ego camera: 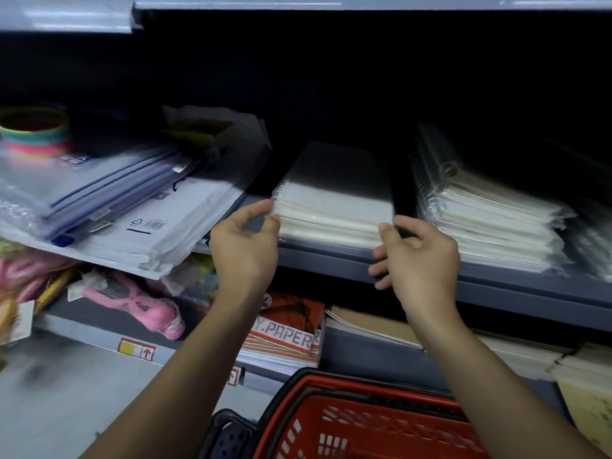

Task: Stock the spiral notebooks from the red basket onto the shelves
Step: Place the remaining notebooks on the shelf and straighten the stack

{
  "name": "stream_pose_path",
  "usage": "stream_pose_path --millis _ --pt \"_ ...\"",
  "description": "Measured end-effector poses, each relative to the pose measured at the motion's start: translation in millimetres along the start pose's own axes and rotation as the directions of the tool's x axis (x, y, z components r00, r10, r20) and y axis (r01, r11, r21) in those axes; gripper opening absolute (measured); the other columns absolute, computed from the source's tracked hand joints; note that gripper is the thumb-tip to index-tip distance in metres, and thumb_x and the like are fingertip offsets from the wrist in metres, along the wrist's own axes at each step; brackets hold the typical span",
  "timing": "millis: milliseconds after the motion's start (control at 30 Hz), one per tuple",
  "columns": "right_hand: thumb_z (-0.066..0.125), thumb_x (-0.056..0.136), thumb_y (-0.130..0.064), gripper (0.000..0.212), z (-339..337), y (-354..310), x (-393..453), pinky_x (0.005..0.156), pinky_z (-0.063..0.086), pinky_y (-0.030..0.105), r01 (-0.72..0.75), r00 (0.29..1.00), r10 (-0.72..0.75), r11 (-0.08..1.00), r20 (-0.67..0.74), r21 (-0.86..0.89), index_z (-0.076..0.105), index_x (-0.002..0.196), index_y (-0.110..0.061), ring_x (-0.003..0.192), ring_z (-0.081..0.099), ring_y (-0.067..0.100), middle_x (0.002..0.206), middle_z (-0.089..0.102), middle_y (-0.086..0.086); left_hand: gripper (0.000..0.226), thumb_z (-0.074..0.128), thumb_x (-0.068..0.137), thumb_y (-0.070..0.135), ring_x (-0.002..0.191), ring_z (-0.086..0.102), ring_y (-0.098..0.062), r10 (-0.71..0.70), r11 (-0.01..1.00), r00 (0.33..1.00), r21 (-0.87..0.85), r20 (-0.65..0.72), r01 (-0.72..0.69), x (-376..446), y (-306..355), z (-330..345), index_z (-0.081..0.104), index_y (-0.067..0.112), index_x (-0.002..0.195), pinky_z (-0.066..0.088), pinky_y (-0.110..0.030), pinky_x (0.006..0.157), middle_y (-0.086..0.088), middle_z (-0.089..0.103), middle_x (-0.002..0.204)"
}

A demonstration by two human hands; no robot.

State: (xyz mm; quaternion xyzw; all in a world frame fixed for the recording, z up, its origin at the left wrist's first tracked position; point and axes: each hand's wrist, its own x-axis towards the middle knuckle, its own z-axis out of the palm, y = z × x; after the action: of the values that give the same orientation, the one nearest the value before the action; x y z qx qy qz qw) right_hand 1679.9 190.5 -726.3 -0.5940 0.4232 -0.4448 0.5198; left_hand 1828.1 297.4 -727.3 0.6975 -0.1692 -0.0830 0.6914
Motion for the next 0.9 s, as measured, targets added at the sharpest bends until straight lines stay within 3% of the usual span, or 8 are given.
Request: stream_pose_path --millis 267,400,467,633,700,767,833,900 --pt "0.065 0.095 -0.023 0.017 -46 29 -53 0.047 0.053 0.032 0.03 0.982 -0.002 0.989 0.19 -0.142 0.066 0.112 -0.021 0.048 0.063 0.018 0.065 0.07 0.005 0.012 0.071 0.09 0.013 0.061 0.062 -0.007 -0.087 0.996 0.984 0.007 0.157 0.087 -65 -1 -20 0.073 0.023 0.098 0.054 -0.023 0.056 0.0 0.073 0.088" --pt "0.064 0.095 -0.021 0.007 -87 79 -87 0.049 0.053 0.034 -0.051 0.934 0.156 0.948 0.321 -0.314 0.069 0.099 -0.018 0.048 0.063 0.017 0.067 0.07 0.006 0.01 0.069 0.09 0.007 0.063 0.062 -0.014 -0.241 0.97 0.941 0.088 0.236 0.226 -114 -44 -27 0.072 0.013 0.099 0.055 -0.029 0.063 -0.006 0.07 0.082" --pt "0.065 0.095 -0.022 0.008 -107 107 -102 0.05 0.054 0.035 -0.146 0.881 0.315 0.89 0.352 -0.431 0.069 0.089 -0.021 0.05 0.064 0.018 0.069 0.07 0.006 0.011 0.067 0.091 0.004 0.064 0.06 -0.016 -0.373 0.926 0.885 0.161 0.278 0.34 -142 -72 -29 0.071 0.006 0.102 0.054 -0.026 0.056 -0.008 0.068 0.078" --pt "0.064 0.096 -0.025 0.026 -149 184 -139 0.059 0.049 0.028 -0.479 0.692 0.681 0.681 0.239 -0.554 0.071 0.103 0.0 0.061 0.057 0.018 0.074 0.063 0.009 0.025 0.06 0.093 0.0 0.064 0.057 -0.017 -0.618 0.775 0.71 0.412 0.337 0.479 -185 -138 -29 0.07 0.017 0.078 0.049 -0.023 0.053 -0.005 0.064 0.074" --pt "0.064 0.095 -0.024 0.028 -160 208 -160 0.065 0.047 0.028 -0.633 0.605 0.785 0.574 0.132 -0.519 0.068 0.111 -0.001 0.069 0.054 0.019 0.08 0.06 0.008 0.03 0.058 0.091 -0.001 0.062 0.058 -0.019 -0.657 0.726 0.69 0.505 0.305 0.467 -192 -166 -30 0.071 0.015 0.07 0.046 -0.026 0.055 -0.004 0.066 0.068" --pt "0.066 0.095 -0.026 0.024 -159 225 -181 0.067 0.047 0.029 -0.756 0.501 0.862 0.477 0.071 -0.448 0.065 0.112 -0.01 0.074 0.055 0.017 0.09 0.062 0.005 0.024 0.06 0.086 0.003 0.075 0.069 -0.021 -0.662 0.659 0.699 0.656 0.27 0.369 -198 -186 -32 0.071 0.013 0.067 0.05 -0.031 0.066 -0.001 0.07 0.071" --pt "0.07 0.091 -0.032 0.028 -152 240 -192 0.067 0.047 0.027 -0.766 0.496 0.867 0.46 0.041 -0.448 0.063 0.113 -0.018 0.084 0.059 0.019 0.105 0.065 0.004 0.022 0.063 0.085 0.008 0.073 0.064 -0.014 -0.694 0.595 0.662 0.743 0.283 0.306 -204 -195 -33 0.068 0.016 0.065 0.048 -0.024 0.07 0.004 0.068 0.069" --pt "0.074 0.086 -0.037 0.033 -147 249 -195 0.075 0.049 0.029 -0.741 0.525 0.851 0.463 0.01 -0.486 0.066 0.112 -0.018 0.089 0.061 0.023 0.101 0.067 0.004 0.012 0.065 0.085 0.014 0.069 0.061 -0.013 -0.749 0.552 0.571 0.793 0.335 0.259 -210 -199 -34 0.072 0.012 0.075 0.047 -0.021 0.065 0.003 0.067 0.07"
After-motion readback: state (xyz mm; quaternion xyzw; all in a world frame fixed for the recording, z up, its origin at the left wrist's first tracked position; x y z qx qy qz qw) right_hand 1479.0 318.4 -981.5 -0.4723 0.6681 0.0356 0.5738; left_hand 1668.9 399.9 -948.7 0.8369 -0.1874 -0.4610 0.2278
